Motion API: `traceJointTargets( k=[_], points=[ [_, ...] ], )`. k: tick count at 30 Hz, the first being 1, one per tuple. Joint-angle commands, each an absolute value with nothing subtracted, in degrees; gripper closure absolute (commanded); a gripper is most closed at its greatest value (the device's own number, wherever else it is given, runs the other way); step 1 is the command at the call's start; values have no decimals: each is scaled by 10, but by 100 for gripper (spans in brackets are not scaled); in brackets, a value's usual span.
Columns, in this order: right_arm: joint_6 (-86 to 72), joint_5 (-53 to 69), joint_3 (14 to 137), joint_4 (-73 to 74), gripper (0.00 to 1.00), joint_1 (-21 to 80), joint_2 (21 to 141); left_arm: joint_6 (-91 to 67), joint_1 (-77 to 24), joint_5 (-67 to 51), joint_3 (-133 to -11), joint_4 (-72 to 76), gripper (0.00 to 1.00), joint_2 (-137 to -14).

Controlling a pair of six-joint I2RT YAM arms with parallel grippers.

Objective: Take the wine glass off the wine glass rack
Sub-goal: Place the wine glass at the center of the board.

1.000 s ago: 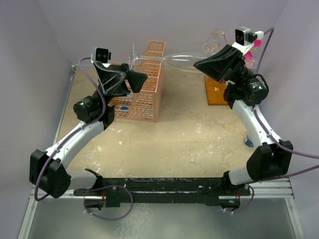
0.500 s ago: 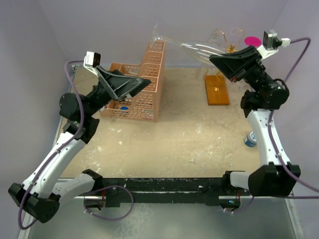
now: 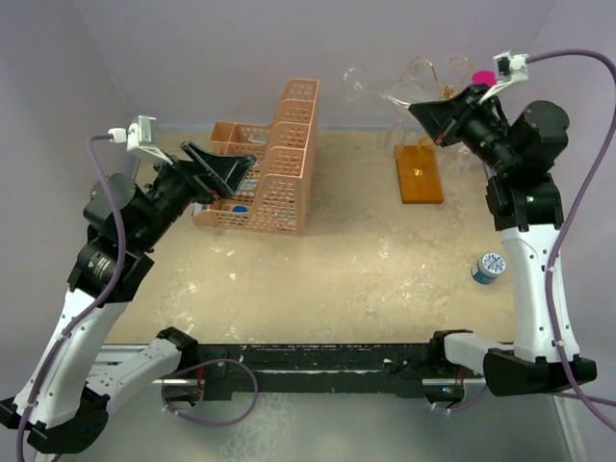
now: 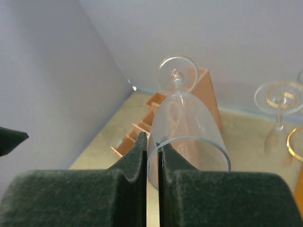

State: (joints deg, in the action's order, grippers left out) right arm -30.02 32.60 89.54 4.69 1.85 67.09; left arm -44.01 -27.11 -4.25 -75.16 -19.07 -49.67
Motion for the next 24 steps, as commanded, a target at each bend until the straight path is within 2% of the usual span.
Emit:
traceJointTargets(
  k=[1, 12, 18, 24],
  points=[
    [-196, 210, 972, 240, 100, 80, 697, -395, -269, -2, -747, -232, 1, -515],
    [-169, 18, 1058, 416, 100, 222, 836, -389, -269, 2, -743, -249, 1, -511],
    [-156, -32, 1118, 466, 100, 269, 928, -387, -269, 0, -743, -254, 1, -510],
    [-142, -24, 1154, 466, 100, 286, 1007, -385, -269, -3, -743, -260, 1, -508]
  ],
)
